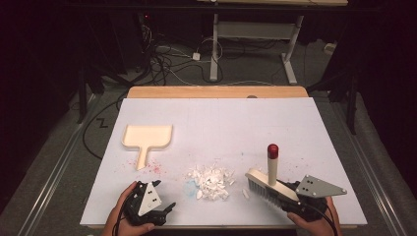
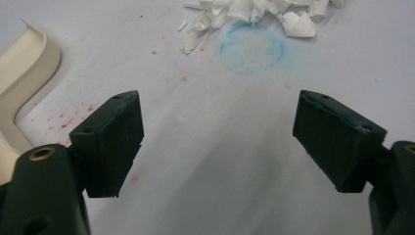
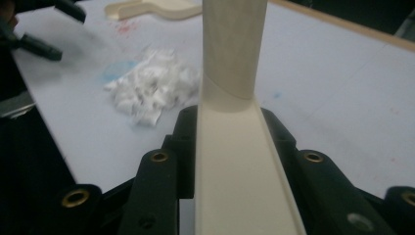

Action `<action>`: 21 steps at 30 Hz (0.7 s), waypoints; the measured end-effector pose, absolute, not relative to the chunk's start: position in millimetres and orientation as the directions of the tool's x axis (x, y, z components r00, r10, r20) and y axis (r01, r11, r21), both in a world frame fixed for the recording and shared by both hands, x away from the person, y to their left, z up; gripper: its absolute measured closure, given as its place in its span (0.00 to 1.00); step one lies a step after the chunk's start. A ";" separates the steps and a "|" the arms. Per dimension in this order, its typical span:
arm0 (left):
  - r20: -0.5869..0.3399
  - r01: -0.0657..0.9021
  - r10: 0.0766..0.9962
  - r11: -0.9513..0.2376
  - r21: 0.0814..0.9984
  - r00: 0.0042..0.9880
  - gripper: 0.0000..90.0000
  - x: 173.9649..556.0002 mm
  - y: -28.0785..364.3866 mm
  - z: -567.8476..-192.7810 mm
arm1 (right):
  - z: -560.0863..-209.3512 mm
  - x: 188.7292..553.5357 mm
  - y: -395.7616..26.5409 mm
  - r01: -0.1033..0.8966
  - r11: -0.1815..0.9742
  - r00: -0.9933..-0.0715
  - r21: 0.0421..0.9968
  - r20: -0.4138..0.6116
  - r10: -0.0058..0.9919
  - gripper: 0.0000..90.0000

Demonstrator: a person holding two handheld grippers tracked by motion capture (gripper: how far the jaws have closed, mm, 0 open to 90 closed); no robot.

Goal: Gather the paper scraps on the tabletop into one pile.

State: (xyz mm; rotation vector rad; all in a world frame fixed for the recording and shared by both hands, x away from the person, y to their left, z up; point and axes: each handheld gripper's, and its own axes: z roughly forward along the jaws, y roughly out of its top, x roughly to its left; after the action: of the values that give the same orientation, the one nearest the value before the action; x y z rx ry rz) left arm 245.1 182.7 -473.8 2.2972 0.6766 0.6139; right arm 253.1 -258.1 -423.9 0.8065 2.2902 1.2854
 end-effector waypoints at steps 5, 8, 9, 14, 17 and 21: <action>0.242 0.296 0.604 -0.652 0.698 0.759 0.20 244.8 180.5 -474.2 | -428.5 248.5 -255.0 0.300 0.422 -0.801 0.855 -0.015 0.599 0.75; 0.241 0.297 0.604 -0.652 0.698 0.760 0.20 245.5 180.2 -474.4 | -432.2 250.1 -234.3 0.287 0.440 -0.827 0.851 -0.012 0.562 0.75; 0.241 0.297 0.605 -0.651 0.698 0.759 0.20 245.8 180.1 -474.5 | -433.9 251.9 -226.7 0.280 0.442 -0.832 0.852 -0.014 0.554 0.75; 0.241 0.296 0.603 -0.653 0.697 0.761 0.20 245.9 180.1 -474.8 | -436.9 264.9 -198.1 0.252 0.438 -0.835 0.863 -0.035 0.549 0.75; 0.238 0.298 0.607 -0.648 0.701 0.758 0.20 246.0 181.5 -474.6 | -430.5 268.3 -194.1 0.228 0.419 -0.838 0.879 -0.042 0.544 0.75; 0.237 0.300 0.608 -0.648 0.700 0.758 0.20 247.0 181.8 -474.8 | -417.6 268.5 -210.1 0.227 0.386 -0.828 0.894 -0.032 0.560 0.75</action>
State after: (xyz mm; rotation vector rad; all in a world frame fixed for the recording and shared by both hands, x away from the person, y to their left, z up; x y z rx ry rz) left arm 247.0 181.8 -474.8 2.2942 0.6767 0.6082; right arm 268.5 -210.1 -417.6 0.6867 2.3216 1.4193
